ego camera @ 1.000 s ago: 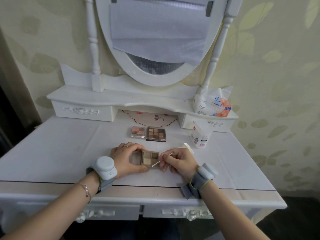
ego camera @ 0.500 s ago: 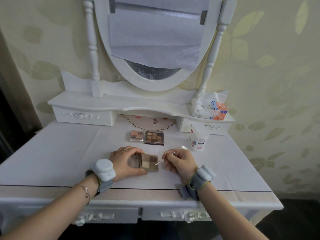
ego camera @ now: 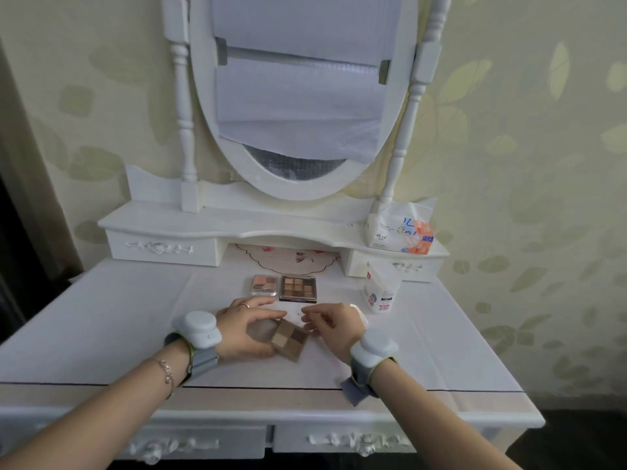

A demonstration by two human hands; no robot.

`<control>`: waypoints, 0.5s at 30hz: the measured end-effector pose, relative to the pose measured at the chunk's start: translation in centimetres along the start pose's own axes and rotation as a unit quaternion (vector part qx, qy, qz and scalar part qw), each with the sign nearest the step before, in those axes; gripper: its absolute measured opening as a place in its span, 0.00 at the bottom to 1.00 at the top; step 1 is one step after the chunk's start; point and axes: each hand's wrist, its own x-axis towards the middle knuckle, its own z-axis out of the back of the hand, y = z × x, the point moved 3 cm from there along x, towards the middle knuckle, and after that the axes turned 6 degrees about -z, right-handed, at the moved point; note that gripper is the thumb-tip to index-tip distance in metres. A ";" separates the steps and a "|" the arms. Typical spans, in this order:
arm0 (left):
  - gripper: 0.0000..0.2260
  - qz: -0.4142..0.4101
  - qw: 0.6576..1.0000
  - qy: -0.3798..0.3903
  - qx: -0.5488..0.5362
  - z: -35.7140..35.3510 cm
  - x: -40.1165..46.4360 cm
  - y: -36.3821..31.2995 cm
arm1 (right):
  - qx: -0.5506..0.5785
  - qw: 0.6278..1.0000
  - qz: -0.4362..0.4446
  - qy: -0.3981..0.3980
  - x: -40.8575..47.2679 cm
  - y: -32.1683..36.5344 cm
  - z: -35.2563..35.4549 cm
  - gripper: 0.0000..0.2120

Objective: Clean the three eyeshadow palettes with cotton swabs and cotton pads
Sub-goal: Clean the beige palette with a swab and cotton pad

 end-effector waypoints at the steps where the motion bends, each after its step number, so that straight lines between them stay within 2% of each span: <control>1: 0.30 0.000 1.000 -0.015 0.001 0.2 -0.1 -0.1 | -0.016 1.000 0.001 -0.013 0.0 0.0 0.1 0.12; 3: 0.38 0.013 0.999 -0.037 0.017 0.3 -0.1 -0.2 | -0.005 1.000 -0.010 -0.018 -0.2 0.1 0.4 0.12; 5: 0.40 0.037 0.997 -0.063 0.024 0.4 -0.3 -0.2 | 0.045 0.999 -0.027 0.003 -0.4 0.1 0.4 0.12; 10: 0.17 0.063 0.992 -0.112 -0.009 0.3 -0.3 0.1 | 0.090 0.995 -0.048 0.005 -1.1 -0.2 0.4 0.11; 15: 0.14 0.031 0.991 -0.126 -0.034 -0.2 0.0 0.1 | 0.156 0.984 -0.074 0.038 -1.6 -0.2 0.4 0.11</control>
